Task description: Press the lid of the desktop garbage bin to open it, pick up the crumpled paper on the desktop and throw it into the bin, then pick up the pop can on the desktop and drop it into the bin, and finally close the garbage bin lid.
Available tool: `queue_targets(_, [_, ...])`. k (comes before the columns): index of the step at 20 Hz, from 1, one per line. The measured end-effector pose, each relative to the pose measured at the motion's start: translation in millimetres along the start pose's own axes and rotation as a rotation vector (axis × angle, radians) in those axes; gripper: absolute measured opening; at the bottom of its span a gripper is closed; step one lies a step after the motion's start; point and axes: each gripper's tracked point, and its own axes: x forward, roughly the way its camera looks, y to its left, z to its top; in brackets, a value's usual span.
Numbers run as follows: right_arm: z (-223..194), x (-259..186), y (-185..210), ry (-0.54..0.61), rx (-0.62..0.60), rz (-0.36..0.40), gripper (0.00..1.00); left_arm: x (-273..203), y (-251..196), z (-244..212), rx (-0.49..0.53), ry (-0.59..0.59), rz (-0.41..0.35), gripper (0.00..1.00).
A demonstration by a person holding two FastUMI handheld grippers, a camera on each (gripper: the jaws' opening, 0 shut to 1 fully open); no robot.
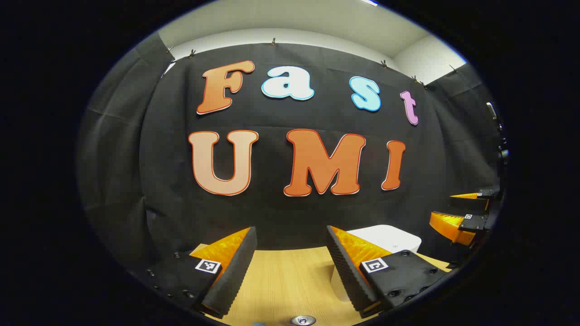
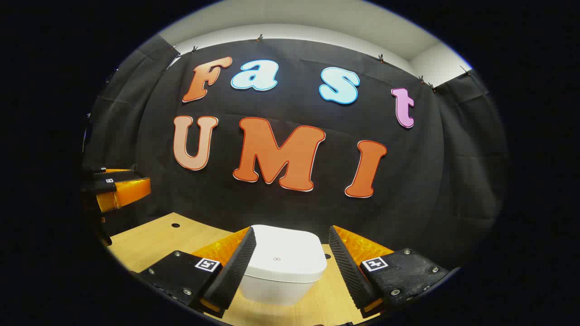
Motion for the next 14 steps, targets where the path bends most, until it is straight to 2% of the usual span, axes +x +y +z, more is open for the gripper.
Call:
queue_targets(1, [-0.2, 0.6, -1.2, 0.002, 0.002, 0.003, 0.98, 0.3, 0.5, 0.9, 0.002, -0.001, 0.005, 0.95])
queue_targets(14, [-5.4, 16.6, 4.4, 0.019, -0.015, 0.061, 0.98, 0.3, 4.5, 6.0, 0.041, -0.021, 0.050, 0.99])
